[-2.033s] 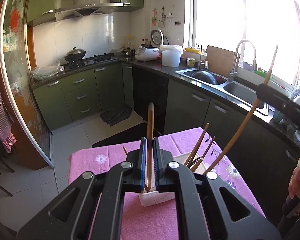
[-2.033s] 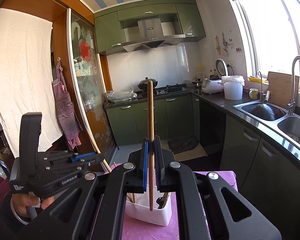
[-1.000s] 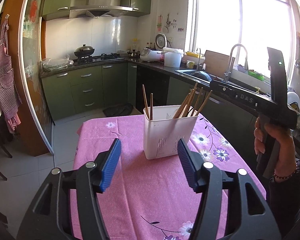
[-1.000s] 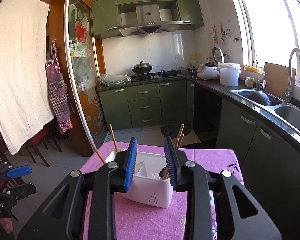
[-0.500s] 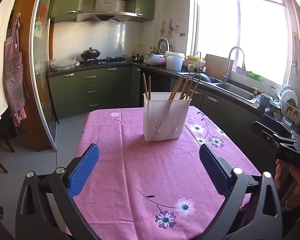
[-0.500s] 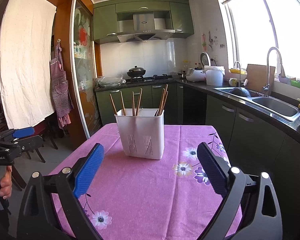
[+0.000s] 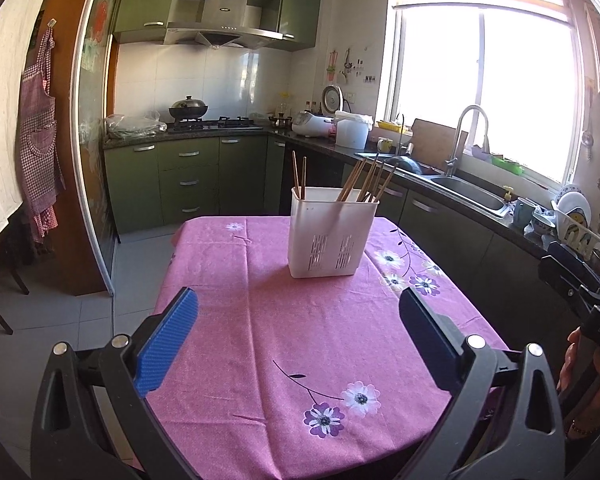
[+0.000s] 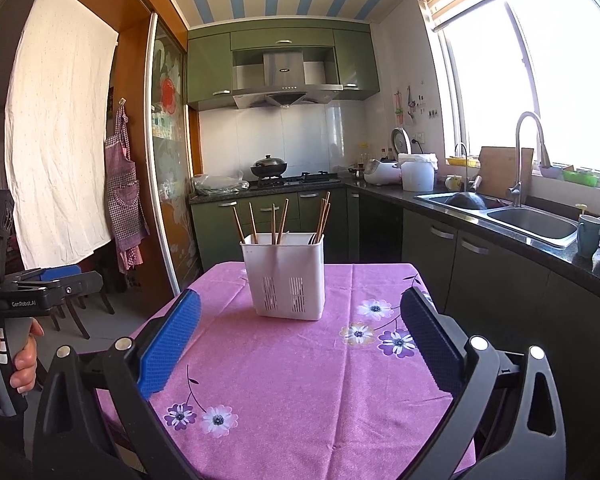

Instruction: Organize utensils

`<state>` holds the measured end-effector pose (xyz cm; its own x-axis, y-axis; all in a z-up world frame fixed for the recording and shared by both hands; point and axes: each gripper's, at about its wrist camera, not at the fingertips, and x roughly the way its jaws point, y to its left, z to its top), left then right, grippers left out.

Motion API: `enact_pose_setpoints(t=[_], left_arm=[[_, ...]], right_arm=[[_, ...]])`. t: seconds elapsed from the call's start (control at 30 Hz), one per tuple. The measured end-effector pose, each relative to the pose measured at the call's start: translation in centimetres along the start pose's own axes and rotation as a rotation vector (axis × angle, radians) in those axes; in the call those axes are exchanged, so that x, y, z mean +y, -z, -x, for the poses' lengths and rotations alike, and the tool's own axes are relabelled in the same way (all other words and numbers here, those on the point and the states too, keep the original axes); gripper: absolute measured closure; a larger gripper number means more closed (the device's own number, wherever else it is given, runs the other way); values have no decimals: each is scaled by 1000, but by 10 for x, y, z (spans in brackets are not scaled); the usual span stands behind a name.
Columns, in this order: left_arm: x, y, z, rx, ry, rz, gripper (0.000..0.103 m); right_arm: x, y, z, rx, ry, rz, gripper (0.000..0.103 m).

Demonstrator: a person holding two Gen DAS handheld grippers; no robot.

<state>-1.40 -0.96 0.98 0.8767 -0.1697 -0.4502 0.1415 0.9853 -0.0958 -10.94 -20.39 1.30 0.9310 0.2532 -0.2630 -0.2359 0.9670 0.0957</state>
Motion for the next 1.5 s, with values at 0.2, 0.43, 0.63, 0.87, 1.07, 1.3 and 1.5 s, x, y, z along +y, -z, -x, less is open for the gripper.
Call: enact_pose_setpoints(t=[0.2,0.43,0.63,0.87,1.07,1.3,1.5], left_arm=[[2,0,6,-5,14,18,7],[3,-1,9,-8,11,16,7],[1,-1,8,-2,20,11,7],[1,-1,8,-4,20,16,7],[0,-1,8,0,22,10,7],[1,0,8,1,20,10,7],[1,-1,8,6,20,8,7]], right_arm=[[3,-5,1,0,4,4,5],[3,-10,-3,15,-8,-3,5],[3,-11,-6,27,-16,-5,5],[2,-13,-12,33,-20,-7,5],[3,-11,-17,39,-25,-8,5],[4,-10,-17,40,-25,-8,5],[4,-10,-17,39,-26,-7,5]])
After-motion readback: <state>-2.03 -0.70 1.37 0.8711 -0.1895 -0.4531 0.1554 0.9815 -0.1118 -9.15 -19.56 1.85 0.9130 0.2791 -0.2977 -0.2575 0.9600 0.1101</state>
